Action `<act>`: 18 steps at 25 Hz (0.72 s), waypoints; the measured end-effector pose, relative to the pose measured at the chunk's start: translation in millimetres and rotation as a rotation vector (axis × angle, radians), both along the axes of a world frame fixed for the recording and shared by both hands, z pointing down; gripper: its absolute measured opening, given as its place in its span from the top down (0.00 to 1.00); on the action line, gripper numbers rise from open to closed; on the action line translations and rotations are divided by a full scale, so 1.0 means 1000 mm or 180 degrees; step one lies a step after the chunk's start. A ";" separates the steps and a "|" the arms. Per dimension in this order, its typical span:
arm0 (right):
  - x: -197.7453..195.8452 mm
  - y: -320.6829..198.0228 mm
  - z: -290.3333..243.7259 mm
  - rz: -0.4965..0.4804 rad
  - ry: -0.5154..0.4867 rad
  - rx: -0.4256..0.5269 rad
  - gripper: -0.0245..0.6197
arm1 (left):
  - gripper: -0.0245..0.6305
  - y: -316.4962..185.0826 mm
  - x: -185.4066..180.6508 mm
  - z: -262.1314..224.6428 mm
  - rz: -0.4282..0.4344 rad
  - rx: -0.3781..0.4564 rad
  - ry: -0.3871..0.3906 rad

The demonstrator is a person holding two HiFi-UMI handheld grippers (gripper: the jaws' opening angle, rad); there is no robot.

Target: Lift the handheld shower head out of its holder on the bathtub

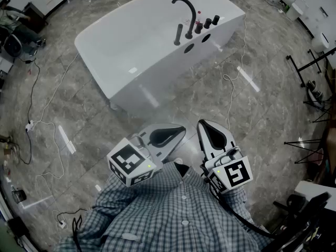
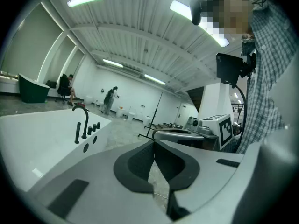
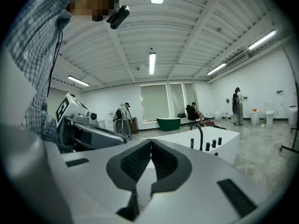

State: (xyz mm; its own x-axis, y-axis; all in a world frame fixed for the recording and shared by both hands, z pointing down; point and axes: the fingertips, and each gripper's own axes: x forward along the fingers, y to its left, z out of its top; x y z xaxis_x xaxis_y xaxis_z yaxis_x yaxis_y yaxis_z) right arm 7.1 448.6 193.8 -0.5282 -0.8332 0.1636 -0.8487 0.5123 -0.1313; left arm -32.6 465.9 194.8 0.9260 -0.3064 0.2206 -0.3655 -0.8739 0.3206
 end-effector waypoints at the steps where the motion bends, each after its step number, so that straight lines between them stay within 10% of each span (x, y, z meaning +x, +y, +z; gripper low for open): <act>1: 0.001 0.000 -0.001 -0.0002 -0.0001 0.0002 0.93 | 0.95 0.000 0.001 -0.001 -0.0002 0.0003 0.0002; 18: 0.005 0.011 -0.003 -0.0025 -0.0027 0.0028 0.93 | 0.95 0.010 0.002 -0.002 -0.0040 0.0019 0.0000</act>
